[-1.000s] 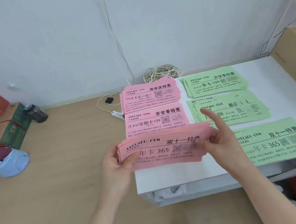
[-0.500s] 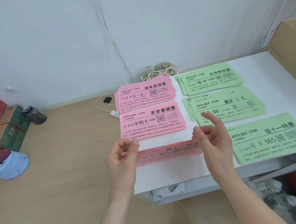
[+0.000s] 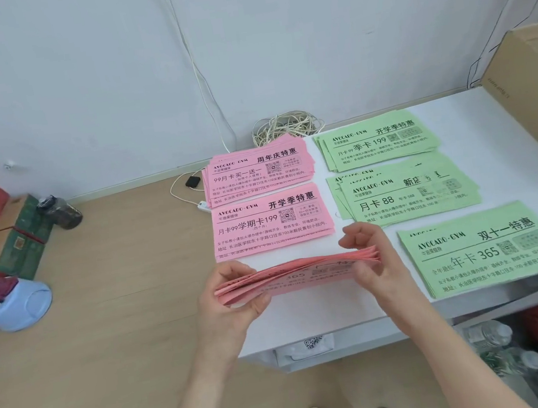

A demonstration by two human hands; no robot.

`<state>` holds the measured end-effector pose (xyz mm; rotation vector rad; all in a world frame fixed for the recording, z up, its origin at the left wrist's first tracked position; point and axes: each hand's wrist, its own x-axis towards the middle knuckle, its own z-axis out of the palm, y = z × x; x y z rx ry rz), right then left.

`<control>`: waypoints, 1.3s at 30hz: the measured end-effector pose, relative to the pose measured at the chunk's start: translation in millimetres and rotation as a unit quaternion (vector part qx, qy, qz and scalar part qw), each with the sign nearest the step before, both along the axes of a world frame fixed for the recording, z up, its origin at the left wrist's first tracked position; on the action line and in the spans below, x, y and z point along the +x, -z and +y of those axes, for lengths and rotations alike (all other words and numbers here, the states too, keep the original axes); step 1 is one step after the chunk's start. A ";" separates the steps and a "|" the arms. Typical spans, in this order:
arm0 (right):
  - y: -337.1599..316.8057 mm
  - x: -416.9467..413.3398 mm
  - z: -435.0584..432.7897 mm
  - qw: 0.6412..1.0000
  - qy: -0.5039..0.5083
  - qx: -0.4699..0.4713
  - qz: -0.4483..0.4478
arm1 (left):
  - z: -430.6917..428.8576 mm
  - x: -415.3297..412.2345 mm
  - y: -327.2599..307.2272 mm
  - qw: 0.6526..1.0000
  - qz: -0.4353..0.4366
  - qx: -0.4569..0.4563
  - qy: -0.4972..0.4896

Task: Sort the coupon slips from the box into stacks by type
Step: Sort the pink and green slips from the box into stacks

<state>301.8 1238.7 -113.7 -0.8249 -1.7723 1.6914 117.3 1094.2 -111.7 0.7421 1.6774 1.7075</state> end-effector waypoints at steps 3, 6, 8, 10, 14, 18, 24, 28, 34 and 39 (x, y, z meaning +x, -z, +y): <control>5.8 6.3 9.0 0.999 -0.021 0.020 -0.041 | 4.6 0.2 -3.3 1.000 -0.002 -0.018 -0.024; 10.6 2.2 12.5 0.998 0.036 0.035 -0.024 | 6.2 -2.7 -2.8 1.000 -0.002 -0.014 -0.022; 13.2 -2.8 8.0 0.998 0.054 0.034 -0.019 | 6.2 -2.6 0.1 0.999 -0.011 -0.017 -0.030; 14.2 -6.8 1.4 0.997 0.068 0.035 -0.009 | 6.0 -0.7 2.4 0.999 -0.013 -0.022 -0.041; 15.7 -8.9 -4.1 0.996 0.087 0.014 0.021 | 3.5 1.8 4.3 0.999 0.001 -0.005 -0.038; 22.4 -9.2 -8.9 0.996 0.089 0.008 0.000 | 1.7 4.7 15.0 0.998 -0.003 -0.040 -0.039; 22.7 -7.9 -6.8 0.992 0.084 0.072 -0.052 | 2.9 0.6 16.9 0.997 0.020 -0.059 -0.039; 27.5 -5.9 -7.0 0.980 0.095 0.131 -0.117 | 1.8 2.3 24.5 0.990 0.052 -0.115 -0.056; 19.1 -2.0 -9.9 0.970 0.091 0.096 -0.202 | -2.3 9.9 8.7 0.980 0.046 -0.154 -0.115; 17.0 -5.2 -19.6 0.929 0.050 0.175 -0.322 | -20.1 20.7 15.7 0.931 0.182 -0.289 -0.127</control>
